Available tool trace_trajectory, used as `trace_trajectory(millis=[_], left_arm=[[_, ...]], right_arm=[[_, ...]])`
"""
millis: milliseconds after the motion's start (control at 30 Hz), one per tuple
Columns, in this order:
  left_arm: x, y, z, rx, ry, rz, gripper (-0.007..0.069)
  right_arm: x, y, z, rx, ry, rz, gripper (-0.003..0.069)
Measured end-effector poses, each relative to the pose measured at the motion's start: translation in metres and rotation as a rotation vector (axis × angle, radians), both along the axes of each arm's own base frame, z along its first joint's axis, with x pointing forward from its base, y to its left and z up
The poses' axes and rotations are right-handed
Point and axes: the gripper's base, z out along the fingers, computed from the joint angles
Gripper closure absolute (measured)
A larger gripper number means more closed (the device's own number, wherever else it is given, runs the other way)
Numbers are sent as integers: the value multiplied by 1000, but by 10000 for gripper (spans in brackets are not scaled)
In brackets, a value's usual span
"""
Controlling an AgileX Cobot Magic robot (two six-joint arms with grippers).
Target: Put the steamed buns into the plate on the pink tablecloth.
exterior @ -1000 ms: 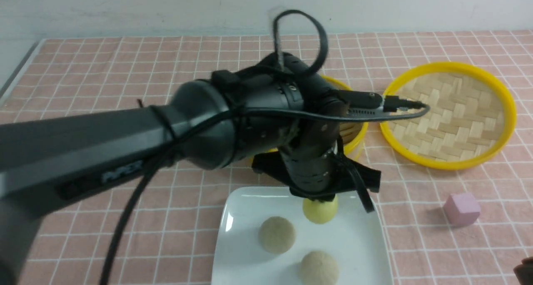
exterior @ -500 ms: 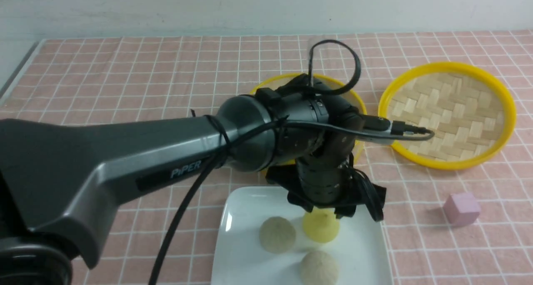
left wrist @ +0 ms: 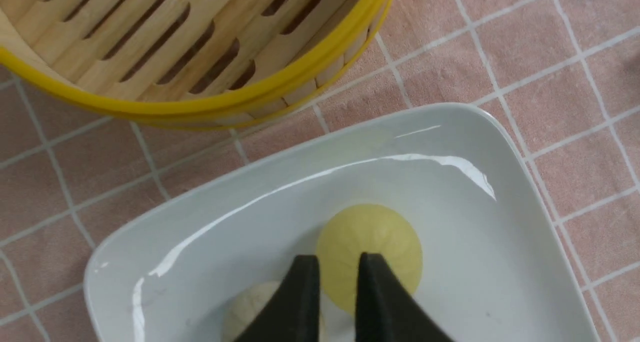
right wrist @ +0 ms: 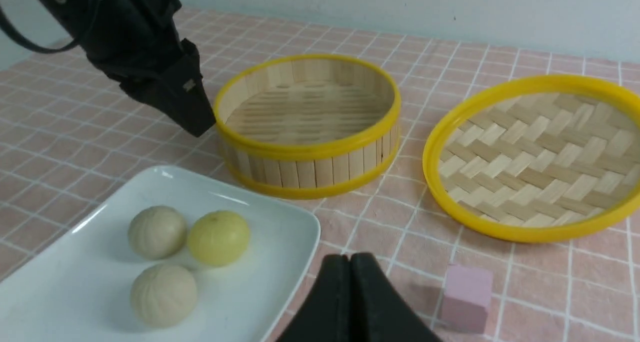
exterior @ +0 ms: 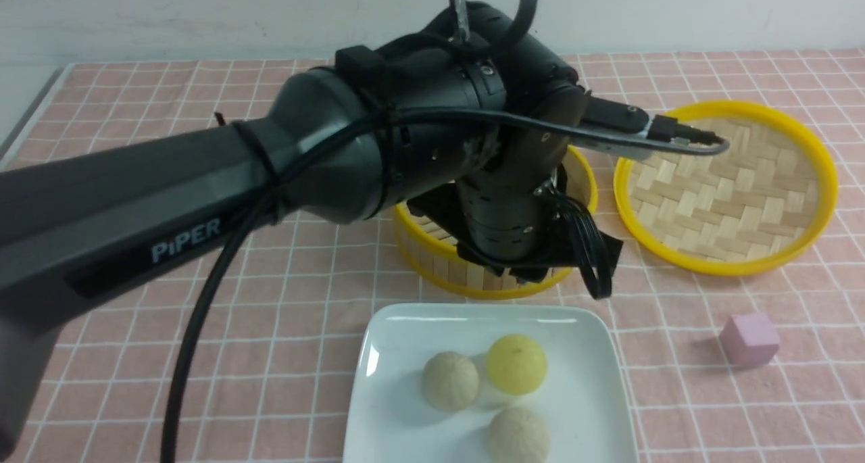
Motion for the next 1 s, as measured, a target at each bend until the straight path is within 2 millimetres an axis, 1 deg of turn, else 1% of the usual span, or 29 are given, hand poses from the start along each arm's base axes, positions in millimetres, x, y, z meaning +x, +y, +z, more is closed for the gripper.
trace_trajectory(millis=[33, 67, 167, 367, 800, 933, 1000], left_arm=[[0, 1, 0, 9, 2, -7, 565], [-1, 1, -1, 18, 6, -11, 592], [-1, 2, -1, 31, 12, -14, 621], [-2, 3, -1, 41, 18, -15, 623], [-2, 4, -2, 47, 31, 3, 622], [-3, 4, -2, 48, 33, 5, 618], [-3, 4, -2, 50, 34, 6, 615]], right_arm=[[2, 1, -4, 8, 1, 0, 669], [3, 2, -7, 12, 6, 1, 668], [5, 3, -13, 12, 15, -1, 667], [9, 4, -28, -6, 56, -1, 664], [8, 4, -34, -22, 103, 6, 659], [3, 2, -33, -1, 53, 4, 657], [3, 2, -36, 7, 35, -1, 657]])
